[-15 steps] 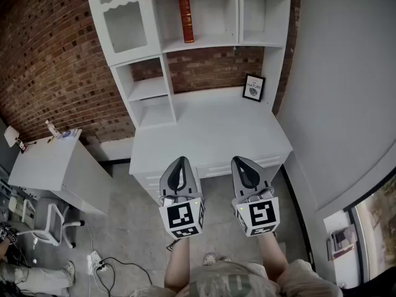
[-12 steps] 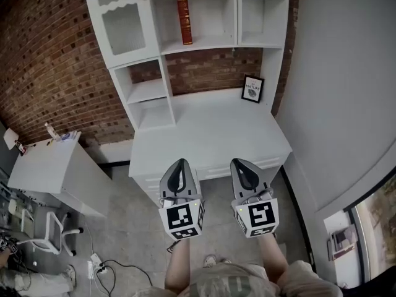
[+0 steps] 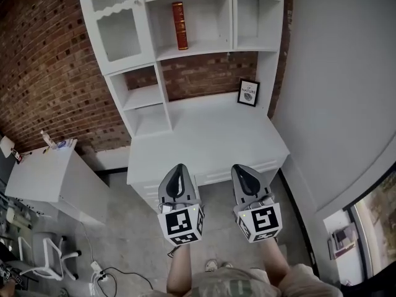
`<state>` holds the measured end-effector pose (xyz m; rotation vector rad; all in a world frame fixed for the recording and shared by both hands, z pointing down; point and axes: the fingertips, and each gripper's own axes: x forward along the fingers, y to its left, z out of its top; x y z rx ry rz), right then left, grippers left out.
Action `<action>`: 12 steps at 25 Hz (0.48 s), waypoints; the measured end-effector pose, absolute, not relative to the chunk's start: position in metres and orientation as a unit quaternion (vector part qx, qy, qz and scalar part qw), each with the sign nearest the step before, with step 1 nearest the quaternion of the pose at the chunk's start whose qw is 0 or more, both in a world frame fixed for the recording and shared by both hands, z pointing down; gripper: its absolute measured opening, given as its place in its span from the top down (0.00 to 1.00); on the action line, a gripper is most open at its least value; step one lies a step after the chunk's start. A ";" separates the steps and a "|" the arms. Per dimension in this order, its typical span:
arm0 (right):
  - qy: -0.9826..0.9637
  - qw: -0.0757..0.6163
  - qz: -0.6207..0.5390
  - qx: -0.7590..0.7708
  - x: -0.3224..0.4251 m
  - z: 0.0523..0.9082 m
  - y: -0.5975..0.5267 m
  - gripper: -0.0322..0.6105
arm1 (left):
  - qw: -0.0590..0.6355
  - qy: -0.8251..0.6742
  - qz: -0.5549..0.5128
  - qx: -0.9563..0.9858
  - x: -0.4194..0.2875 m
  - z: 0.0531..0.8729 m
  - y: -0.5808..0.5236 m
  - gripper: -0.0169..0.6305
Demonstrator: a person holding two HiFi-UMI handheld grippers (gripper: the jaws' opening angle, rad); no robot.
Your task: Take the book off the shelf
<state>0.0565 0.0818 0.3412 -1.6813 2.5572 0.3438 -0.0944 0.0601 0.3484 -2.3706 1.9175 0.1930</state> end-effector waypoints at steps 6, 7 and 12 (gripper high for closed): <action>0.819 0.019 0.115 -0.561 0.047 0.343 0.071 0.93 | 0.056 0.626 0.079 -0.774 -0.119 0.337 0.052 0.96; 0.818 0.023 0.111 -0.564 0.044 0.343 0.068 0.93 | 0.055 0.624 0.081 -0.775 -0.123 0.336 0.050 0.96; 0.814 0.019 0.108 -0.571 0.036 0.347 0.056 0.93 | 0.044 0.613 0.078 -0.785 -0.128 0.343 0.033 0.96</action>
